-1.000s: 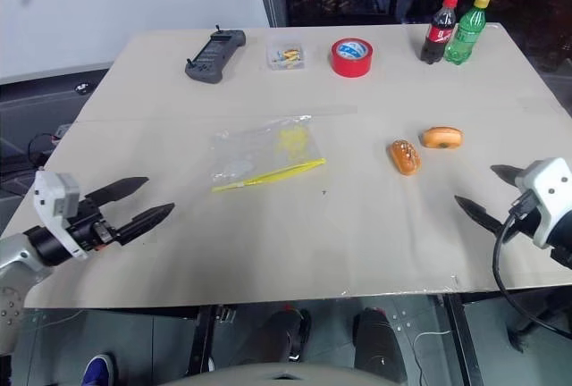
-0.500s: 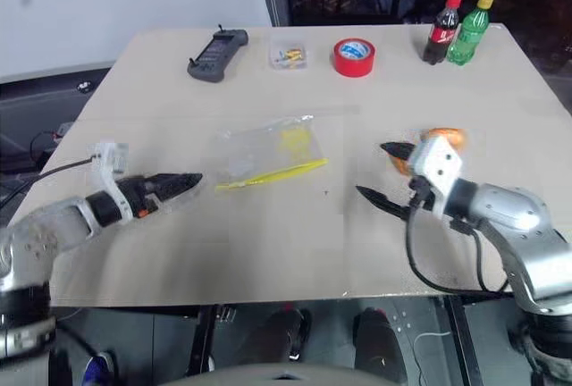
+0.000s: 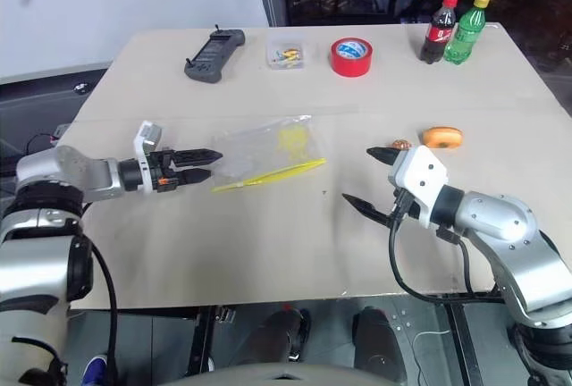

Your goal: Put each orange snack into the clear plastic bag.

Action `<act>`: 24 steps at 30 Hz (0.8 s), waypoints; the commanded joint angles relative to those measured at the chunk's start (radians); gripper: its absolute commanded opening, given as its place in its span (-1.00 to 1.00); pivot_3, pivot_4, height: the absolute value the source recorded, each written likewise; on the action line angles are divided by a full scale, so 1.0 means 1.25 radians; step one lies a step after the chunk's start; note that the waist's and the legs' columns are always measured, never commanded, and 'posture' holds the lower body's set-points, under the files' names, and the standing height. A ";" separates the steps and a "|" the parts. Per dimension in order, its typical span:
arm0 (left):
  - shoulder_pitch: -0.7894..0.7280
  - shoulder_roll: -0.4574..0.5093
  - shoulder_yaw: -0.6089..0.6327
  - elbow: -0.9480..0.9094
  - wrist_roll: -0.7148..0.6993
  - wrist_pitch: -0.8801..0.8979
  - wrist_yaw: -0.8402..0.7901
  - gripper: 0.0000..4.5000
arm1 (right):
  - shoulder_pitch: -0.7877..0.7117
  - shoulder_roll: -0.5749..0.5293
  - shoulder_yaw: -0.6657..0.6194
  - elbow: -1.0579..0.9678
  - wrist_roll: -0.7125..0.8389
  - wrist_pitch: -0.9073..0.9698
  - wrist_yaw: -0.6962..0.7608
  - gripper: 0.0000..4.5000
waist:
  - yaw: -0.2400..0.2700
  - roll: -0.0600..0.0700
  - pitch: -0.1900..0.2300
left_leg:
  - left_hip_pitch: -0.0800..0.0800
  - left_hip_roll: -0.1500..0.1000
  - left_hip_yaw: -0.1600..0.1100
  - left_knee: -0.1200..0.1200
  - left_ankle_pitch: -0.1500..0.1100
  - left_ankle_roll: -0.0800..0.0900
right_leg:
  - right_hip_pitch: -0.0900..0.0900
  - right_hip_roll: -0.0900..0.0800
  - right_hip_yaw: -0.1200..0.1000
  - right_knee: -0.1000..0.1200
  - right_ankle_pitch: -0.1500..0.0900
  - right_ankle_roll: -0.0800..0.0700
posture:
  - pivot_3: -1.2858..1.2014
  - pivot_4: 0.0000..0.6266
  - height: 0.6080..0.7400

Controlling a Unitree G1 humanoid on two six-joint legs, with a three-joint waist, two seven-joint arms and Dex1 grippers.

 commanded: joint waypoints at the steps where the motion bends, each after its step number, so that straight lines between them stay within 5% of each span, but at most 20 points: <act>1: -0.030 -0.014 0.009 0.078 0.007 0.060 -0.116 1.00 | 0.031 -0.005 -0.047 -0.065 -0.001 0.003 -0.028 0.97 | -0.002 -0.001 0.000 | 0.000 0.000 0.000 0.001 0.000 0.000 | 0.000 0.000 0.000 0.000 0.000 0.000 | 0.03 -0.52 1.00; 9: -0.021 -0.033 0.037 0.087 0.006 0.114 -0.218 1.00 | 0.072 0.003 -0.062 -0.097 -0.006 0.006 -0.064 0.97 | -0.014 -0.003 0.002 | -0.001 0.000 0.000 0.003 0.000 0.000 | -0.001 0.000 0.001 0.004 0.000 0.000 | 0.03 -0.52 1.00; 24: 0.078 -0.270 0.408 -0.159 -0.056 0.220 0.380 1.00 | 0.040 0.008 -0.028 -0.079 -0.021 0.003 -0.072 0.97 | 0.003 -0.003 -0.001 | 0.000 0.000 0.000 0.005 0.000 0.000 | 0.001 -0.001 0.001 0.005 0.000 0.000 | 0.03 -0.52 1.00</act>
